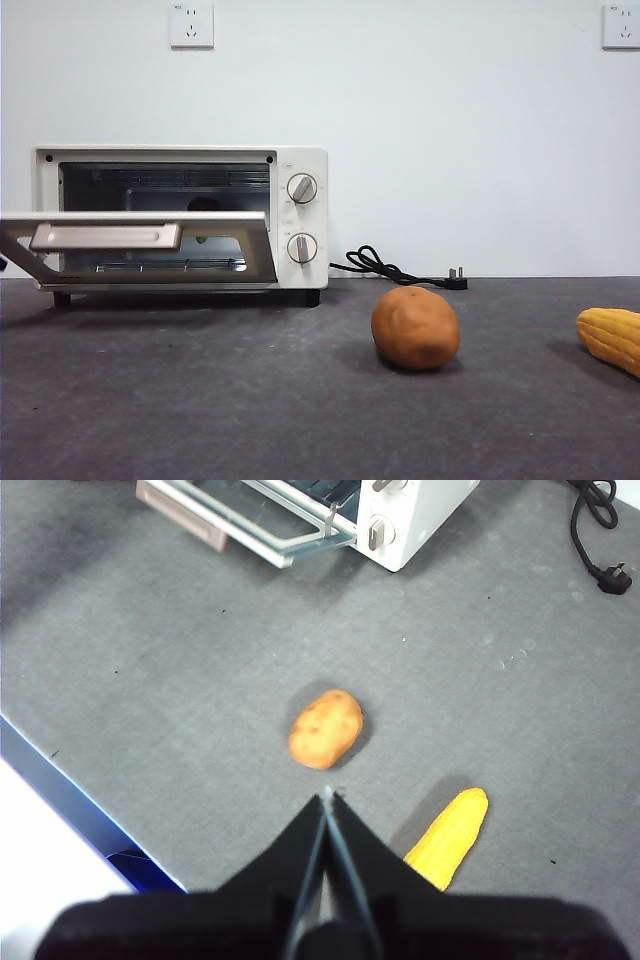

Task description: Take the eggplant from the table,put the eggplant in the oven

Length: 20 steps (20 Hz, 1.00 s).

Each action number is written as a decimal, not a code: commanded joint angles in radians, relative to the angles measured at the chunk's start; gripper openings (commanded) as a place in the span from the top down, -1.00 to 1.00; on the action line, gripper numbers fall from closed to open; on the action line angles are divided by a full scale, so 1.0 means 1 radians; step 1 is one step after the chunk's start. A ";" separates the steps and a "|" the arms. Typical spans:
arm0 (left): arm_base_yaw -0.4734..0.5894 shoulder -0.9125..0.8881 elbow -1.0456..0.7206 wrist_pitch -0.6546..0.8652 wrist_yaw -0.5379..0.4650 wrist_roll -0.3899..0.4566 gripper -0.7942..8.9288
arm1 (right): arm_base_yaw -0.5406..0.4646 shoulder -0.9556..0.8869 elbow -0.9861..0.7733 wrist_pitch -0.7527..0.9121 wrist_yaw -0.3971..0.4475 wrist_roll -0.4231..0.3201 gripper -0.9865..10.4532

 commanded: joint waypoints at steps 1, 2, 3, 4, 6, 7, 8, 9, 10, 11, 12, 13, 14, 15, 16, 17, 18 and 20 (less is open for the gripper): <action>-0.012 -0.054 -0.003 0.072 0.025 -0.066 0.85 | 0.000 0.001 -0.007 -0.022 0.000 0.010 0.85; -0.013 -0.074 -0.003 0.112 0.022 -0.090 0.85 | 0.000 0.003 -0.007 -0.022 0.000 0.010 0.85; -0.014 -0.094 -0.002 0.154 0.017 -0.115 0.85 | 0.000 0.005 -0.007 -0.022 0.000 0.010 0.85; -0.019 -0.114 -0.001 0.190 0.007 -0.134 0.85 | 0.000 0.005 -0.007 -0.022 0.000 0.010 0.85; -0.037 -0.138 0.000 0.265 -0.036 -0.162 0.85 | 0.000 0.006 -0.008 -0.022 0.000 0.010 0.85; -0.050 -0.142 0.001 0.297 -0.058 -0.167 0.85 | 0.000 0.007 -0.008 -0.022 0.000 0.010 0.85; -0.067 -0.142 0.002 0.325 -0.090 -0.167 0.85 | 0.000 0.007 -0.008 -0.022 0.000 0.010 0.85; -0.086 -0.142 0.002 0.342 -0.137 -0.167 0.85 | 0.000 0.007 -0.008 -0.022 0.000 0.011 0.85; -0.106 -0.142 0.002 0.357 -0.196 -0.165 0.85 | 0.000 0.007 -0.008 -0.022 0.000 0.013 0.85; -0.124 -0.142 0.002 0.378 -0.249 -0.162 0.85 | 0.000 0.007 -0.008 -0.022 0.000 0.017 0.85; -0.140 -0.142 0.002 0.403 -0.292 -0.161 0.85 | 0.000 0.007 -0.008 -0.022 0.000 0.018 0.85; -0.155 -0.142 0.002 0.433 -0.329 -0.161 0.85 | 0.000 0.007 -0.008 -0.022 0.000 0.018 0.85; -0.172 -0.143 0.002 0.460 -0.378 -0.161 0.85 | 0.000 0.007 -0.008 -0.022 0.000 0.018 0.85; -0.185 -0.143 0.003 0.478 -0.423 -0.161 0.85 | 0.000 0.007 -0.008 -0.022 0.000 0.019 0.85; -0.201 -0.143 0.003 0.492 -0.471 -0.161 0.85 | 0.000 0.007 -0.008 -0.022 0.000 0.023 0.85; -0.211 -0.143 0.003 0.497 -0.502 -0.161 0.85 | 0.000 0.007 -0.008 -0.022 0.000 0.030 0.85; -0.221 -0.143 0.003 0.497 -0.527 -0.161 0.85 | 0.000 0.007 -0.008 -0.022 0.000 0.032 0.85; -0.234 -0.143 0.003 0.489 -0.529 -0.159 0.85 | 0.000 0.007 -0.008 -0.022 0.000 0.032 0.85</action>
